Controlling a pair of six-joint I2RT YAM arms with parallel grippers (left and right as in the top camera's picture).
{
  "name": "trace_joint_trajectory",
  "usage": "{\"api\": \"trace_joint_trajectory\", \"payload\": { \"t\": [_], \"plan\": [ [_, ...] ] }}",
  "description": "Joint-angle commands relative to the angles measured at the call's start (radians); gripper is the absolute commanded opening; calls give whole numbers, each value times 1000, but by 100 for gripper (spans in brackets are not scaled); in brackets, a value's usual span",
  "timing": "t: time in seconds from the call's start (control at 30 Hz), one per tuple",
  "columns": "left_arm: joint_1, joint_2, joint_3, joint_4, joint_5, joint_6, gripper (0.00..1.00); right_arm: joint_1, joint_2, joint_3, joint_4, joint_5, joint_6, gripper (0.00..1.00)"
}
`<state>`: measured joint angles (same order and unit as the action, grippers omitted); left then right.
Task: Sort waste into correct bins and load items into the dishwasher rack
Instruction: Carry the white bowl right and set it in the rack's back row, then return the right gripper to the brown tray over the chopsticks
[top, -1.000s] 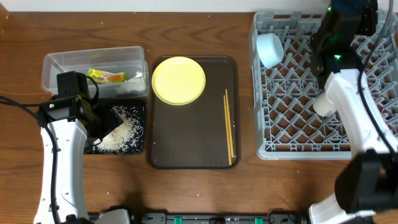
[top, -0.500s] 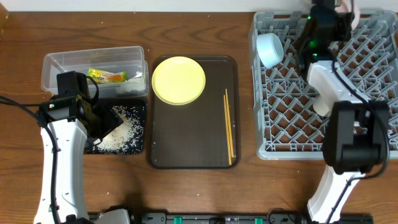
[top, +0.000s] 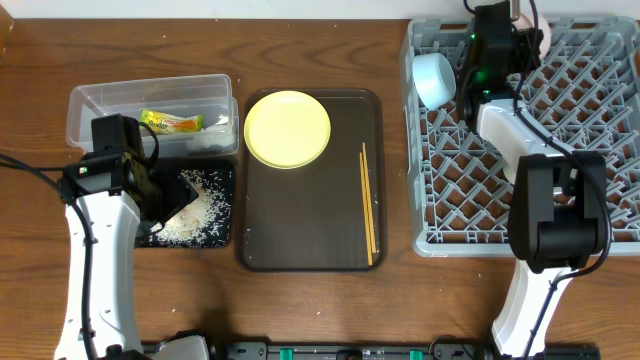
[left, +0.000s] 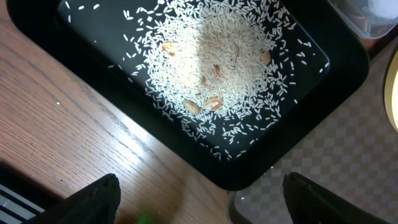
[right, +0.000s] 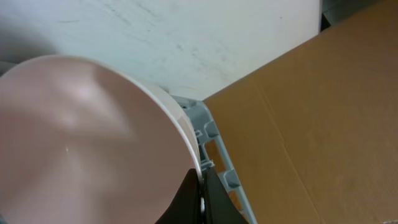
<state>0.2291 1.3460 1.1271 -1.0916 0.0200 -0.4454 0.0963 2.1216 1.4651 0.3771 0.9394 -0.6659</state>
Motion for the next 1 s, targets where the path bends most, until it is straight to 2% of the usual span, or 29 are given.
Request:
{"api": "trace_joint_trajectory", "payload": {
  "t": [0.0, 0.27, 0.43, 0.6, 0.63, 0.67, 0.73, 0.8, 0.97],
  "plan": [
    [5, -9, -4, 0, -2, -5, 86, 8, 6, 6, -15, 14, 5, 1],
    [5, -9, -4, 0, -2, -5, 86, 43, 5, 6, -90, 74, 43, 1],
    [5, -9, -4, 0, -2, -5, 86, 71, -2, 6, -248, 112, 238, 1],
    [5, -9, -4, 0, -2, -5, 86, 90, -50, 6, -483, 7, 473, 1],
    [5, -9, -4, 0, -2, -5, 86, 90, -63, 6, -518, -16, 511, 6],
    [5, -9, -4, 0, -2, -5, 86, 90, -76, 6, -549, -39, 540, 16],
    [5, -9, -4, 0, -2, -5, 86, 90, -112, 6, -620, -93, 587, 23],
    [5, -9, -4, 0, -2, -5, 86, 90, -154, 6, -684, -137, 610, 38],
    [5, -9, -4, 0, -2, -5, 86, 90, -267, 6, -816, -269, 610, 57]
  ]
}}
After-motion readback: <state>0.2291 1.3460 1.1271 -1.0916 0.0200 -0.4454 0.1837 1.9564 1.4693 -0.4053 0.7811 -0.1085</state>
